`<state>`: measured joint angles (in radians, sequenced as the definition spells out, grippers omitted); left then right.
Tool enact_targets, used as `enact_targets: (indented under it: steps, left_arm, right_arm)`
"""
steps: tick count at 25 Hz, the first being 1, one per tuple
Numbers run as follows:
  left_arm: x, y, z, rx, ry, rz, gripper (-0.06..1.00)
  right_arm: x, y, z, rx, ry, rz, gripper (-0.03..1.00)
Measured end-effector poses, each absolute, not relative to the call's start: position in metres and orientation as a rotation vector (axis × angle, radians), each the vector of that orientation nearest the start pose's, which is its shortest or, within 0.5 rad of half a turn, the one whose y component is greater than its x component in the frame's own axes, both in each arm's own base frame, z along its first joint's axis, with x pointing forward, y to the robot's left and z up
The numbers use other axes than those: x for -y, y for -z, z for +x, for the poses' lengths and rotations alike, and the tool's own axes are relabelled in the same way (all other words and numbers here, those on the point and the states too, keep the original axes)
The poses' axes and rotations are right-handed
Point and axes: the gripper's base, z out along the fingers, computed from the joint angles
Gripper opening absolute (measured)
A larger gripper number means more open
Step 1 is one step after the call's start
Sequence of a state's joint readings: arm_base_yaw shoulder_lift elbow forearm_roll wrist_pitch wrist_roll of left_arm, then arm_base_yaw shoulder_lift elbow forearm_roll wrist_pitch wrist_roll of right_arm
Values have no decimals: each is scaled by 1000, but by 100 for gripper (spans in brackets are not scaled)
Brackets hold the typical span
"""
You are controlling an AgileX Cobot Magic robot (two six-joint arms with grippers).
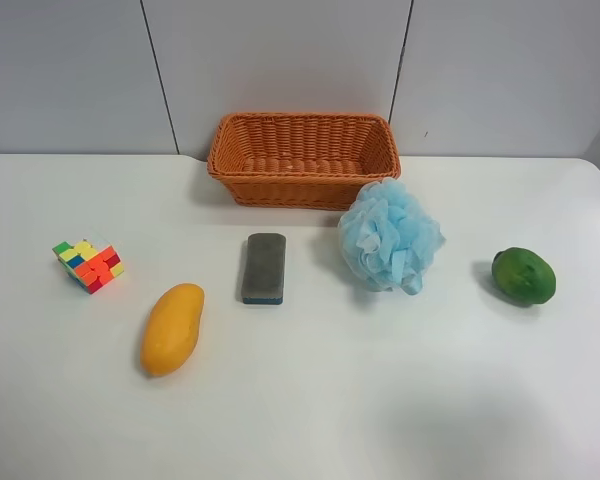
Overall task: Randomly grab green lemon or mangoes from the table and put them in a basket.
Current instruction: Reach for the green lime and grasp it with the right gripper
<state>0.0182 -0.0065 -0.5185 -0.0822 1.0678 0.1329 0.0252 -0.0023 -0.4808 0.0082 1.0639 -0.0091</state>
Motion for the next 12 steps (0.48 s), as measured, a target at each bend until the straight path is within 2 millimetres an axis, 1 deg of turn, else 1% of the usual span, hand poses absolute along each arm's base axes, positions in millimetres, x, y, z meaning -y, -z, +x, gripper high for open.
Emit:
enact_targets:
  steps: [12]
  left_arm:
    - [7,-282,-8,-2020,2,121,99]
  right_arm:
    - [-1,-272,-3,-2064,-20,-36,99]
